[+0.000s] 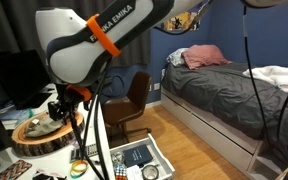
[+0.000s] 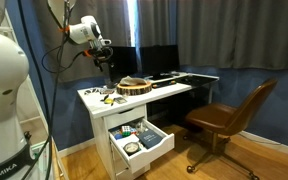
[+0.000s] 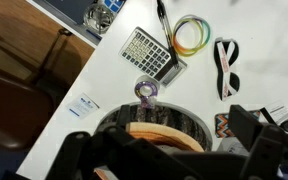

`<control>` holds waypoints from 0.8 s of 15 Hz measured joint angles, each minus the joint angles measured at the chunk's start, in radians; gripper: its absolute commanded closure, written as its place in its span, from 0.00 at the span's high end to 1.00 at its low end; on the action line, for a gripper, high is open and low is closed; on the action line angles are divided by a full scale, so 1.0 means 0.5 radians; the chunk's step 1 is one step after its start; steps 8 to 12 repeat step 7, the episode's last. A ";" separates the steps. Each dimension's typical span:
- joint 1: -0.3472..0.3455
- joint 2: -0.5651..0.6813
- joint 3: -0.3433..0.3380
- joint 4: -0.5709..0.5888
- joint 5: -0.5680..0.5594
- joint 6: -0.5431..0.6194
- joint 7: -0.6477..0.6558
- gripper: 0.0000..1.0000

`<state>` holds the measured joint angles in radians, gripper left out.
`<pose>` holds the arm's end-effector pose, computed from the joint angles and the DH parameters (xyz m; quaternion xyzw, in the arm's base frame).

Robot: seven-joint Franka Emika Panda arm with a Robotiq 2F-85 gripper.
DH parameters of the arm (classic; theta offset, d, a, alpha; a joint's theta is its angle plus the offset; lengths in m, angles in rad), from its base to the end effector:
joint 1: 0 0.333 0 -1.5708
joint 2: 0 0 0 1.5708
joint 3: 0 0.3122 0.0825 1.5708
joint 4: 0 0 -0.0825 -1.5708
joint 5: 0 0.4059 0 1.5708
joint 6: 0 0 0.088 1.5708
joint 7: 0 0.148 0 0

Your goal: Remove a pen from the drawer and put it on the table

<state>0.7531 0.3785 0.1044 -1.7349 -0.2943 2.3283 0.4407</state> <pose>0.4726 0.5176 0.3304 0.9473 0.2851 0.1457 0.0128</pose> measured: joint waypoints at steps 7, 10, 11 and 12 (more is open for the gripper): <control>-0.142 -0.411 0.183 -0.473 0.055 0.212 -0.260 1.00; -0.142 -0.411 0.183 -0.473 0.055 0.212 -0.260 1.00; -0.142 -0.411 0.183 -0.473 0.055 0.212 -0.260 1.00; -0.142 -0.411 0.183 -0.473 0.055 0.212 -0.260 1.00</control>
